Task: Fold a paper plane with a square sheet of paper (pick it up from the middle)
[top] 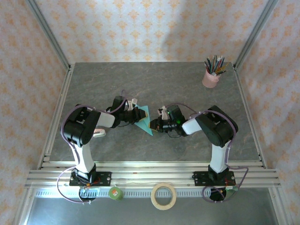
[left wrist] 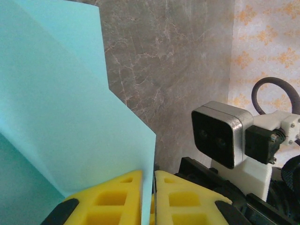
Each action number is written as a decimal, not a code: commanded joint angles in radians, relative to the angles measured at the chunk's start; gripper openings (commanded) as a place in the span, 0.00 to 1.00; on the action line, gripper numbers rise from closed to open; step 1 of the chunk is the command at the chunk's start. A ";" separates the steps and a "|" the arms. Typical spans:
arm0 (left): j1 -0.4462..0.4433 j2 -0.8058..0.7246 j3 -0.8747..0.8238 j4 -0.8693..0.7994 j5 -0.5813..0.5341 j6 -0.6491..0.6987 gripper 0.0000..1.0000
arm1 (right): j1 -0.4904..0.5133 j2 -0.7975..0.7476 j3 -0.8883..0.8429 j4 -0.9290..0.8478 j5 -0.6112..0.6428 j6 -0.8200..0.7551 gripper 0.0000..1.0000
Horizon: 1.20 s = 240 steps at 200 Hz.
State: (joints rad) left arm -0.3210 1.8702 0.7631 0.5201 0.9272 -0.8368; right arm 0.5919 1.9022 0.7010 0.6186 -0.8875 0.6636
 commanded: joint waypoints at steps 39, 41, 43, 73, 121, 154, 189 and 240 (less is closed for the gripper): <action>-0.004 0.025 0.021 -0.015 -0.020 0.022 0.14 | -0.006 -0.028 -0.020 -0.200 0.005 -0.041 0.16; -0.004 0.025 0.021 -0.014 -0.019 0.022 0.14 | -0.006 -0.031 -0.020 -0.201 0.004 -0.042 0.16; -0.004 0.025 0.021 -0.014 -0.019 0.022 0.14 | -0.006 -0.033 -0.020 -0.202 0.003 -0.044 0.16; -0.004 0.030 0.020 -0.018 -0.022 0.021 0.14 | -0.006 -0.059 -0.023 -0.232 -0.016 -0.074 0.18; -0.004 0.033 0.023 -0.021 -0.030 0.016 0.14 | -0.006 -0.063 -0.018 -0.303 0.011 -0.126 0.17; -0.004 0.033 0.025 -0.020 -0.030 0.016 0.14 | -0.005 -0.052 -0.029 -0.319 0.039 -0.131 0.12; -0.004 0.062 0.029 -0.018 -0.027 0.013 0.14 | -0.006 -0.045 -0.032 -0.331 0.062 -0.129 0.09; -0.004 0.074 0.040 -0.014 -0.015 0.012 0.14 | -0.006 -0.038 -0.036 -0.331 0.084 -0.113 0.08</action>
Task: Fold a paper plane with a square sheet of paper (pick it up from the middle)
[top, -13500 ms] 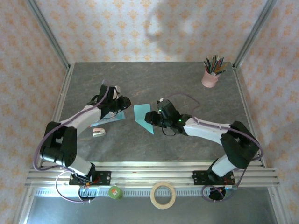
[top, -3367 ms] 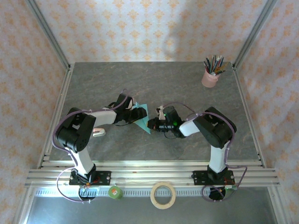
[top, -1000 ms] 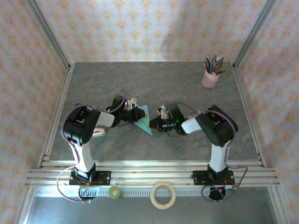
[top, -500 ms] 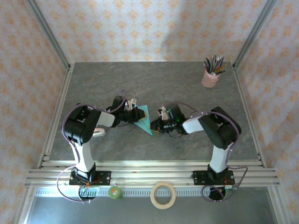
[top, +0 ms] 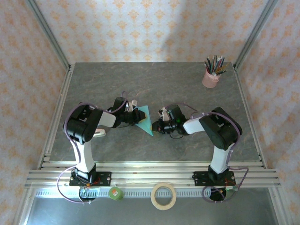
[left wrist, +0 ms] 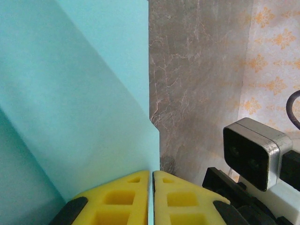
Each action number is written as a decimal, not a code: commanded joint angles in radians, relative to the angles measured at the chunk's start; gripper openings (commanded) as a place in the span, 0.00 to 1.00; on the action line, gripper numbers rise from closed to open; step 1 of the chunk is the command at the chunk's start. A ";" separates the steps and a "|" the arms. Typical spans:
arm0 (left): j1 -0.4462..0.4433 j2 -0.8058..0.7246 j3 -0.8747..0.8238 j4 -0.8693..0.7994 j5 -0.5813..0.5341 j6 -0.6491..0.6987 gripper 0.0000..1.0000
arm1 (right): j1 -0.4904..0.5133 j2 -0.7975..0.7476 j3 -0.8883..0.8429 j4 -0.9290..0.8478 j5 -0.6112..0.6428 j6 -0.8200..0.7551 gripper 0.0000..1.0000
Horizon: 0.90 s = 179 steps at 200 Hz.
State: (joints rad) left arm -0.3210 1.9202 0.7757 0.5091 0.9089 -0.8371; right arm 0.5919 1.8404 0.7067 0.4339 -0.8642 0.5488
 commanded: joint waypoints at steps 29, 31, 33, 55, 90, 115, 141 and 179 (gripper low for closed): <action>-0.004 0.010 0.026 -0.002 0.007 0.010 0.15 | -0.006 0.006 -0.040 -0.136 0.059 0.007 0.09; -0.004 0.008 0.025 -0.001 0.007 0.010 0.15 | -0.006 0.004 -0.039 -0.137 0.058 0.007 0.09; -0.004 0.007 0.026 -0.003 0.007 0.010 0.15 | -0.006 0.002 -0.037 -0.137 0.059 0.007 0.09; -0.004 -0.003 0.026 -0.012 0.002 0.015 0.15 | -0.006 -0.044 -0.020 -0.143 0.067 0.001 0.14; -0.004 -0.004 0.025 -0.012 0.002 0.014 0.15 | -0.006 -0.126 0.016 -0.193 0.119 -0.026 0.26; -0.004 -0.004 0.026 -0.011 0.001 0.011 0.15 | -0.005 -0.157 0.033 -0.242 0.195 -0.057 0.35; -0.004 -0.004 0.023 -0.007 0.002 0.009 0.15 | 0.020 -0.161 0.083 -0.316 0.287 -0.102 0.47; -0.004 -0.003 0.021 -0.005 0.002 0.006 0.15 | 0.088 -0.103 0.200 -0.414 0.393 -0.153 0.53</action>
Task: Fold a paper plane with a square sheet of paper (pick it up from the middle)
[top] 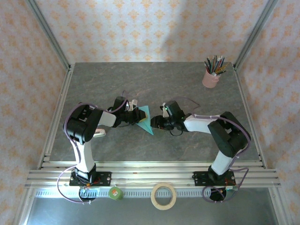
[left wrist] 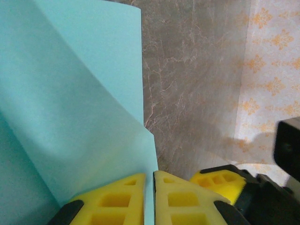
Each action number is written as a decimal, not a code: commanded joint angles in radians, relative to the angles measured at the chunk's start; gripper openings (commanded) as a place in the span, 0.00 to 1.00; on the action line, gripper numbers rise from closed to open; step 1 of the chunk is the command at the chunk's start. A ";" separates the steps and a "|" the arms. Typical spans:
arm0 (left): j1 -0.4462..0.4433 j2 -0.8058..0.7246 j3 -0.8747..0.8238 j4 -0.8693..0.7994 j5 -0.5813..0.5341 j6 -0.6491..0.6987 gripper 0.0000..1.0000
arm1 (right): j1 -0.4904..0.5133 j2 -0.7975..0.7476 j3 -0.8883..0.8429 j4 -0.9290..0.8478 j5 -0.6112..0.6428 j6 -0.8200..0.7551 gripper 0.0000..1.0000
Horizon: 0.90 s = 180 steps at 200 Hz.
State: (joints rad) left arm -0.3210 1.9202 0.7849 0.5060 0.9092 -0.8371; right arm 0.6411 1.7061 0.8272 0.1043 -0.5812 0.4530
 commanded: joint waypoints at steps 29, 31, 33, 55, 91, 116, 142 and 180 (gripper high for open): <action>-0.004 -0.004 0.014 -0.003 0.005 0.007 0.15 | 0.057 0.087 0.133 -0.116 0.144 -0.063 0.51; -0.004 -0.004 0.013 -0.003 0.005 0.006 0.15 | 0.057 0.089 0.136 -0.116 0.145 -0.062 0.51; -0.004 -0.003 0.014 -0.003 0.005 0.007 0.15 | 0.057 0.091 0.138 -0.117 0.145 -0.062 0.51; -0.003 -0.004 0.014 -0.002 0.007 0.006 0.15 | 0.059 0.108 0.154 -0.130 0.167 -0.058 0.49; -0.005 -0.003 0.013 0.000 0.010 0.005 0.15 | 0.059 0.120 0.154 -0.114 0.160 -0.043 0.44; -0.006 -0.003 0.013 0.000 0.011 0.004 0.15 | 0.058 0.129 0.153 -0.086 0.123 -0.022 0.41; -0.006 -0.004 0.011 -0.001 0.012 0.009 0.15 | 0.058 0.133 0.153 -0.059 0.107 0.010 0.39; -0.007 -0.004 0.010 0.002 0.017 0.007 0.15 | 0.059 0.161 0.141 -0.048 0.093 0.044 0.34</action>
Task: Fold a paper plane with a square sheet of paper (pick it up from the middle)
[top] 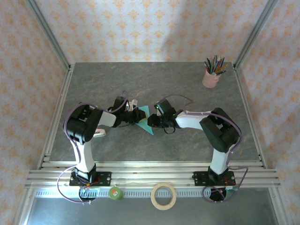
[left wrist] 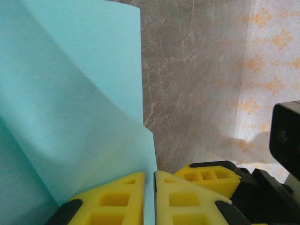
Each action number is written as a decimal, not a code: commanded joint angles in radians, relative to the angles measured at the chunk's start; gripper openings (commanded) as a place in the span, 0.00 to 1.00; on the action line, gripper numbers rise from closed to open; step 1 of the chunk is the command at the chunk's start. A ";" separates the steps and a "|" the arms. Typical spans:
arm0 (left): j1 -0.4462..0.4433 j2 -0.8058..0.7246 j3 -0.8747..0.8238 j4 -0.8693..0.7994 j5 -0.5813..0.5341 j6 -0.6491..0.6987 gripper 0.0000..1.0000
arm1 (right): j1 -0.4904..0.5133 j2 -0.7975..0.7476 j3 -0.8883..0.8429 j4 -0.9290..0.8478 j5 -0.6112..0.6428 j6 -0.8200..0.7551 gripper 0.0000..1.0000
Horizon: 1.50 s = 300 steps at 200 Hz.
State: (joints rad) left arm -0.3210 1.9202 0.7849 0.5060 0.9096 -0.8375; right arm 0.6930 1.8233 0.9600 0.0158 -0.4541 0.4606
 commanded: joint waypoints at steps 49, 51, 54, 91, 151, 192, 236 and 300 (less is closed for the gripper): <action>-0.012 -0.004 0.019 0.009 0.032 0.012 0.16 | 0.007 0.059 -0.032 0.051 -0.046 0.053 0.30; -0.013 -0.004 0.019 0.009 0.032 0.011 0.16 | 0.008 0.059 -0.032 0.050 -0.046 0.054 0.30; -0.013 -0.004 0.021 0.009 0.032 0.011 0.16 | 0.007 0.060 -0.033 0.050 -0.048 0.054 0.30; -0.016 0.002 0.029 0.007 0.034 0.011 0.16 | 0.007 0.064 -0.048 0.039 -0.045 0.043 0.29; -0.016 0.013 0.043 -0.008 0.027 0.012 0.16 | 0.007 0.067 -0.066 0.038 -0.043 0.034 0.27; -0.017 0.010 0.043 -0.011 0.023 0.011 0.16 | 0.007 0.073 -0.070 0.035 -0.041 0.032 0.25; -0.016 -0.058 0.040 -0.032 -0.005 0.013 0.16 | 0.008 0.082 -0.070 0.032 -0.040 0.028 0.24; -0.027 -0.060 0.045 -0.131 -0.072 0.064 0.16 | 0.010 0.089 -0.070 0.029 -0.034 0.028 0.24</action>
State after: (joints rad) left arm -0.3344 1.8587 0.8127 0.4374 0.8783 -0.8139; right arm 0.6777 1.8282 0.9237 0.0711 -0.4702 0.4965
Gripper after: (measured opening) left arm 0.162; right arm 0.238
